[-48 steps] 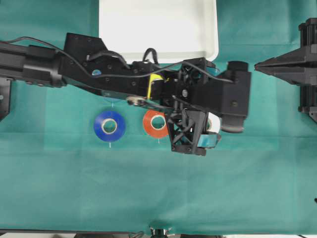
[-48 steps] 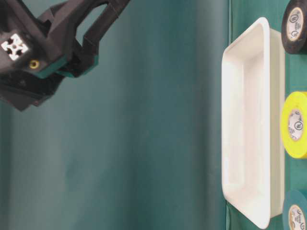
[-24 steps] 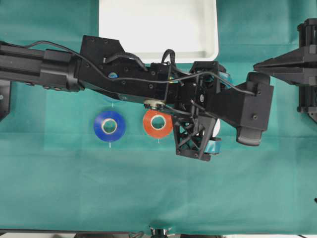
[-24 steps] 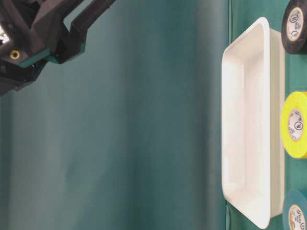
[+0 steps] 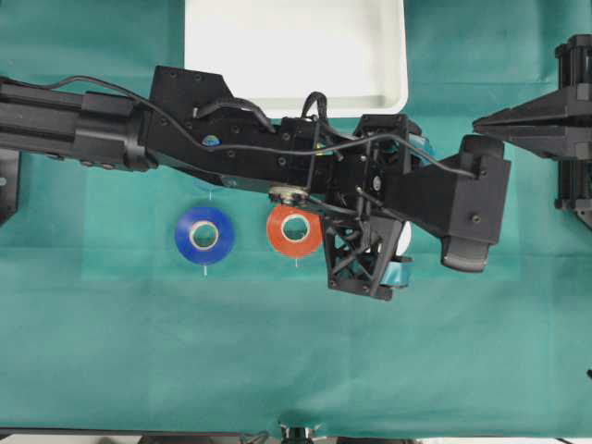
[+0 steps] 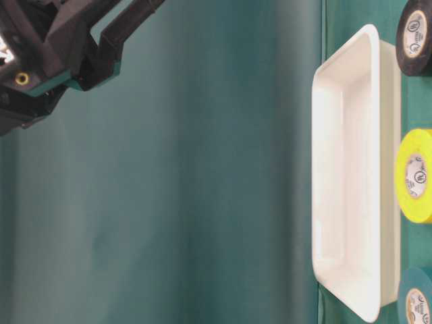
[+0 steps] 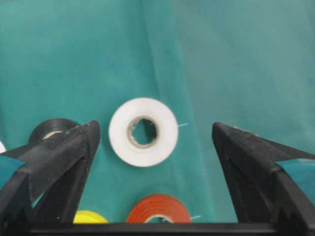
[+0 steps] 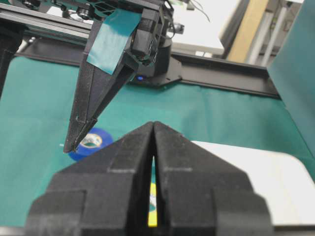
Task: Place the tape from the fixed location into the white case.
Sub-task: 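Rotate the left gripper downward and lower it over the white tape roll, then close the left gripper fingers inside the white roll's core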
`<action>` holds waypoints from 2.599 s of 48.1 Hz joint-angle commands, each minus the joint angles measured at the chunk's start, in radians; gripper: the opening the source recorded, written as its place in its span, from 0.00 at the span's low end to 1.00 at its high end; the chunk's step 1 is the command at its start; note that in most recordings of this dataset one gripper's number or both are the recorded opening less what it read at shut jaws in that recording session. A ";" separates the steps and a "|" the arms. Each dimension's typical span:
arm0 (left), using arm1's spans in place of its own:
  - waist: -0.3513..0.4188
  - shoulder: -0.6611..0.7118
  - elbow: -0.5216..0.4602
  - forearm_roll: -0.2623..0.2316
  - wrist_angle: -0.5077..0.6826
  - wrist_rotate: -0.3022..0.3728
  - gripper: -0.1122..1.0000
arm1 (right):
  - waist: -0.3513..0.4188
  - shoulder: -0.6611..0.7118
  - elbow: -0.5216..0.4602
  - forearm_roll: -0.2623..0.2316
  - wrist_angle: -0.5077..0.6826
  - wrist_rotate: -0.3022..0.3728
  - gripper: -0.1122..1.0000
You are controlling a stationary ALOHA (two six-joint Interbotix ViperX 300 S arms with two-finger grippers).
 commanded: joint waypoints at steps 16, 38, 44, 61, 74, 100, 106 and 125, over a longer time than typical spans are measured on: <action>0.000 -0.020 0.000 0.002 -0.003 0.000 0.99 | -0.002 0.006 -0.025 -0.002 -0.005 0.002 0.10; 0.000 0.006 0.029 0.002 -0.011 0.000 0.99 | -0.002 0.006 -0.026 -0.002 -0.005 0.002 0.10; 0.000 0.006 0.046 0.002 -0.020 0.000 0.99 | -0.002 0.006 -0.026 -0.002 -0.003 0.002 0.10; 0.002 0.003 0.155 0.002 -0.127 0.000 0.99 | -0.002 0.006 -0.026 -0.002 -0.003 0.002 0.10; 0.000 0.031 0.209 0.002 -0.199 0.000 0.99 | -0.002 0.006 -0.025 -0.002 -0.005 0.002 0.10; -0.002 0.138 0.225 0.002 -0.262 0.003 0.99 | -0.002 0.006 -0.025 -0.002 -0.003 0.000 0.10; -0.002 0.153 0.233 0.002 -0.281 0.003 0.99 | -0.002 0.006 -0.025 -0.002 -0.003 0.000 0.10; -0.011 0.201 0.236 0.002 -0.308 0.002 0.99 | -0.002 0.006 -0.025 -0.002 0.003 -0.002 0.10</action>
